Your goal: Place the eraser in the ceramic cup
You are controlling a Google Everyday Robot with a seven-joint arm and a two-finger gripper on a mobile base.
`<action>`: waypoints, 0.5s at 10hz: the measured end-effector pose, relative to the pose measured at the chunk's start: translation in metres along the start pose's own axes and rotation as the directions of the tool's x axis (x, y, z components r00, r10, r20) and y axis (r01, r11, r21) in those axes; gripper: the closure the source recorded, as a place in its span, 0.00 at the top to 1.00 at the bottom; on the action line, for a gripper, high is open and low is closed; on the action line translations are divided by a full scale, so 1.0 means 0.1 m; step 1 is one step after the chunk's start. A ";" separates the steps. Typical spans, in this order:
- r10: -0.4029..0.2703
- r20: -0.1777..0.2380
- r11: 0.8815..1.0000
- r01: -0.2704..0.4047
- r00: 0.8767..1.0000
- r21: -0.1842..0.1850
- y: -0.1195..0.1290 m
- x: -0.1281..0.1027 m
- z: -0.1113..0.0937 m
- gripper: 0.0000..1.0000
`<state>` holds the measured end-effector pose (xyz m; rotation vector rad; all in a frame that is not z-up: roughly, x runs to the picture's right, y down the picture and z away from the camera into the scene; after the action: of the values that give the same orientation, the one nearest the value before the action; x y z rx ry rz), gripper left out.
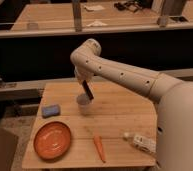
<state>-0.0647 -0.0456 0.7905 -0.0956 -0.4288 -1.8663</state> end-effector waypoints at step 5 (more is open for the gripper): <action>-0.008 -0.001 1.000 0.008 1.000 0.002 -0.03 -0.02 0.07 0.30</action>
<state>-0.0673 -0.0402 0.7960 -0.0916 -0.4310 -1.8735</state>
